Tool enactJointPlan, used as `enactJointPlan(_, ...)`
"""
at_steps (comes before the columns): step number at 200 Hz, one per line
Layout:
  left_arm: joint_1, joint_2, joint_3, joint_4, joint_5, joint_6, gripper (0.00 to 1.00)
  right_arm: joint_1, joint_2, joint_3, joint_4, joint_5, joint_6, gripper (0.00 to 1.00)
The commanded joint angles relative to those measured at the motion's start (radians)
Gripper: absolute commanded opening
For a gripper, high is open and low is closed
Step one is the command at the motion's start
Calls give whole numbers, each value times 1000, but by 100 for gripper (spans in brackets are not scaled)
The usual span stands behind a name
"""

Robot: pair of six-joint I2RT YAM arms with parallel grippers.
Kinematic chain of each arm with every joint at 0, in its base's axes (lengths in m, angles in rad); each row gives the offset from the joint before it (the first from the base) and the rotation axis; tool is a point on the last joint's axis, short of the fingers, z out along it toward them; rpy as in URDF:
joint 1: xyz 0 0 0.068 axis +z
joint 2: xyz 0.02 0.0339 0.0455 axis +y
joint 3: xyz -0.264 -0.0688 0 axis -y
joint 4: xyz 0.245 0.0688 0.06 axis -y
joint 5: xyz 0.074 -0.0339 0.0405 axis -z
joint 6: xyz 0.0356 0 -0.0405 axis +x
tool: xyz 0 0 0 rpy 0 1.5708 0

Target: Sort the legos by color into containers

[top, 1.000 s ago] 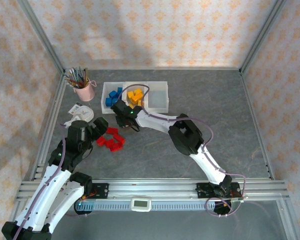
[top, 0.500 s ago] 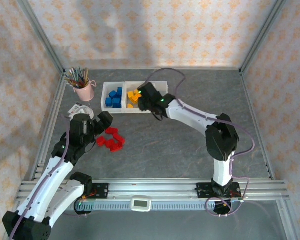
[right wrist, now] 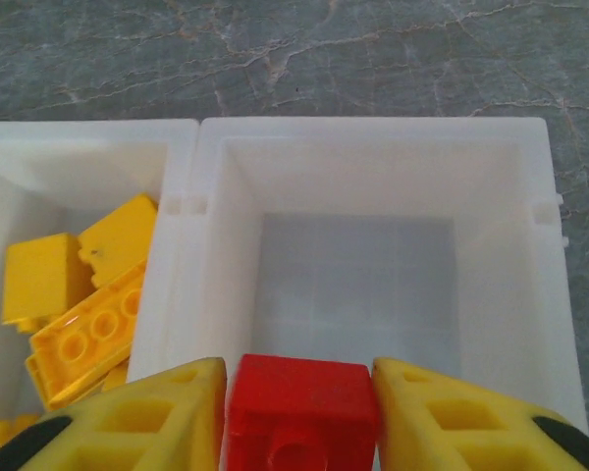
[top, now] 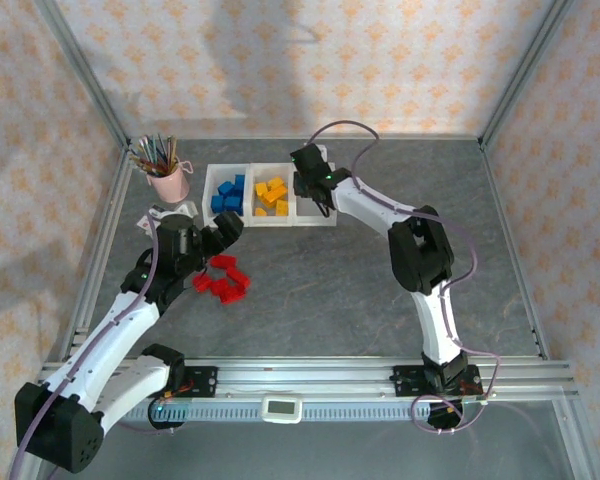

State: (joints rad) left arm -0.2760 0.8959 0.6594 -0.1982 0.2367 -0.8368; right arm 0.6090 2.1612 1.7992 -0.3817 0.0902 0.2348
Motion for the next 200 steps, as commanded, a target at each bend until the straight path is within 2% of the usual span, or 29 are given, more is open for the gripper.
enactJointPlan(1,-9,1,-8,47,15,14,99,-8,18,83,-33,49,-28,49)
enactJointPlan(53,-11,-30,-1,15,-3,22,99,18,-84,5,-28,14,-18,53)
enactJointPlan(126,-9,-119,-1,-126,-67,38,99,164,-244,-202,-17,-32,31,57)
enactJointPlan(153,-9,-164,-10,-184,-100,35,99,228,-253,-233,-14,-81,35,59)
enactJointPlan(200,-8,-226,-24,-299,-175,11,99,353,-183,-216,-31,-130,8,63)
